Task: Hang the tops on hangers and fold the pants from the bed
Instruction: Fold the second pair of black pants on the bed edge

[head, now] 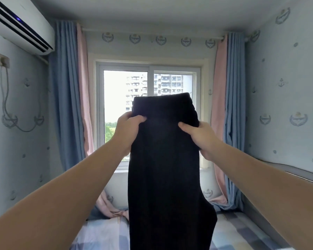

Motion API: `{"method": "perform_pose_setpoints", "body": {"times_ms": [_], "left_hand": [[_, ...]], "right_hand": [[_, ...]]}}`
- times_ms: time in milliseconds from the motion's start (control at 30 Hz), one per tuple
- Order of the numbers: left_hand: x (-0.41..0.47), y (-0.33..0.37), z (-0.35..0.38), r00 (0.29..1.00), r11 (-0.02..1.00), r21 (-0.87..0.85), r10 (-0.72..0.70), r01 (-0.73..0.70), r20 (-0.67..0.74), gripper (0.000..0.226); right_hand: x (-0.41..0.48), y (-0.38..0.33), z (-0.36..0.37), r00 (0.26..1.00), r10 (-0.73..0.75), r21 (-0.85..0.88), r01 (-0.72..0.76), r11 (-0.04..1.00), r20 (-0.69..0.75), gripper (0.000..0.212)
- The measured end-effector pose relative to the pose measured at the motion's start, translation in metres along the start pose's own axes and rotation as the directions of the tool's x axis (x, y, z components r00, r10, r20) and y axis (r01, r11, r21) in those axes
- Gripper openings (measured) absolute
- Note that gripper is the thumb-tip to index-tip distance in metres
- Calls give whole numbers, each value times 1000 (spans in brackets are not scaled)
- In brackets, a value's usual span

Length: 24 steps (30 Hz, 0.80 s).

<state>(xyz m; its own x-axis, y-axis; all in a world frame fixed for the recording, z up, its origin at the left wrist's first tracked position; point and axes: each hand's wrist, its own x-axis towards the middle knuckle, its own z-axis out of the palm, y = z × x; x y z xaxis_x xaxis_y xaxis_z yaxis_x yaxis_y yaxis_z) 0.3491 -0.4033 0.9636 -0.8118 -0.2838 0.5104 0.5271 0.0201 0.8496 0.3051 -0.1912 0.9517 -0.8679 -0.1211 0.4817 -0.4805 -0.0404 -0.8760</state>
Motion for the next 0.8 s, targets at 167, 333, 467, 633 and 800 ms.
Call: {"method": "perform_pose_setpoints", "body": {"times_ms": [167, 333, 467, 633, 800], "left_hand": [[-68, 39, -14, 993, 990, 68, 120, -121, 19, 12], [-118, 70, -26, 977, 970, 121, 205, -211, 59, 21], [-138, 83, -37, 977, 971, 115, 203, -209, 63, 27], [-140, 65, -64, 986, 979, 122, 159, -165, 52, 24], [-121, 1, -109, 998, 989, 130, 61, -65, 34, 34]], "right_hand": [[-67, -40, -16, 999, -45, -77, 45, 996, 1, 35], [-114, -72, -28, 999, -52, -111, 52, 992, 8, 34], [-133, -86, -24, 998, -60, -103, 63, 993, 25, 32], [-131, -66, 2, 998, -12, -98, 18, 995, 61, 31], [-108, 8, 44, 991, 78, -83, -70, 994, 104, 30]]}}
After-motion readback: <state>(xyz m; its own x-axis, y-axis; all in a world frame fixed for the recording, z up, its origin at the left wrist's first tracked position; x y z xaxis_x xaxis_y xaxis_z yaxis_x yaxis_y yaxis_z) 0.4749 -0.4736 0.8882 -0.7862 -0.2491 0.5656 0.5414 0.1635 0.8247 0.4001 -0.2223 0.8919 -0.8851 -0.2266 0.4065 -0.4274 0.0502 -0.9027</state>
